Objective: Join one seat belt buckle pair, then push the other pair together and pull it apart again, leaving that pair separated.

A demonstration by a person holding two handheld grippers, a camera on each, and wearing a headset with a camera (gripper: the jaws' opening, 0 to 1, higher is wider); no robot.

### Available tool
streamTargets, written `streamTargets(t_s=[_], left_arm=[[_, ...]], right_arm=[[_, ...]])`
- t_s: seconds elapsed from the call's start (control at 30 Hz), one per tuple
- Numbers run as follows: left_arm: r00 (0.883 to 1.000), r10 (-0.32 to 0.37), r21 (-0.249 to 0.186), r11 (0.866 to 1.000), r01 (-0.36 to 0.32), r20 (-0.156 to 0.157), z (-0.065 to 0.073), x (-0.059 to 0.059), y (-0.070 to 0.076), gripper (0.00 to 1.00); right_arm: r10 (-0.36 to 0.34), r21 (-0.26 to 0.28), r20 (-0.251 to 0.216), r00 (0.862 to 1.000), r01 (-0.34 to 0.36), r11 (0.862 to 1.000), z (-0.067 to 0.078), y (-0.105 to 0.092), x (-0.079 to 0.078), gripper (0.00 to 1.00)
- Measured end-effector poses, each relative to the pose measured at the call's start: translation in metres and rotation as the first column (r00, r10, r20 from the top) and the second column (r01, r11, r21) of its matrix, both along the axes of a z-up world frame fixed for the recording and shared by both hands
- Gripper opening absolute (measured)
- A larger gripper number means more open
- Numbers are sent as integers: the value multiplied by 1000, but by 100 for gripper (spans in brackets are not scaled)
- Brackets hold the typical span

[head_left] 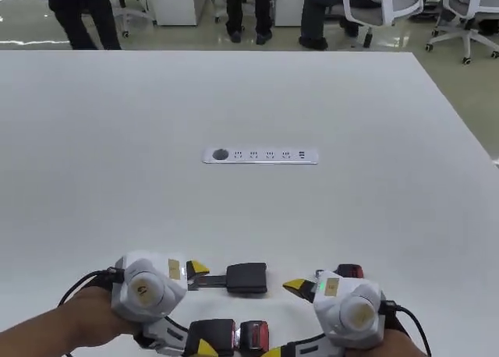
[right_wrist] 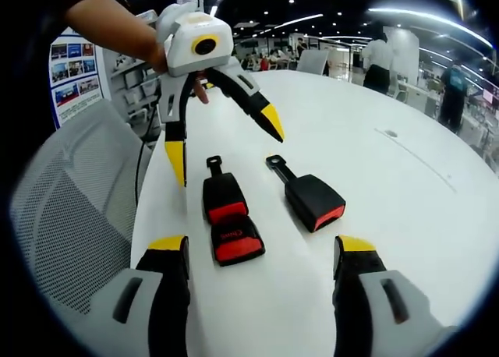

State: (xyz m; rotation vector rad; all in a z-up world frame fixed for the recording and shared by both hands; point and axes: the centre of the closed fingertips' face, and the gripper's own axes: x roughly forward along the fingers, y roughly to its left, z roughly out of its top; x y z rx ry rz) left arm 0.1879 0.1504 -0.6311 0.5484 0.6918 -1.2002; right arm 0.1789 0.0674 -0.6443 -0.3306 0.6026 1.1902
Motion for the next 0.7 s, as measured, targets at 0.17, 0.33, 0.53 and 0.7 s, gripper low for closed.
streamTargets(t_s=[0.17,0.33,0.53,0.7], left_arm=[[1000,7,-4,1000,-7,12,13,11,-7,82],[999,15,-9,1000,-15,33,22,28,-11,82],[997,50,-28,998,-48,62,34,53,-15,82],[997,54,-33,998,-52,60,31,68,-17,82]], right_arm=[[-25,9,12,1000,25,1000,8,-16,13,78],[-37,10,32,999,37,999,22,-31,26,80],[-68,20,44,997,68,998,29,-55,49,83],[-80,11,45,996,79,997,31,-71,61,85]])
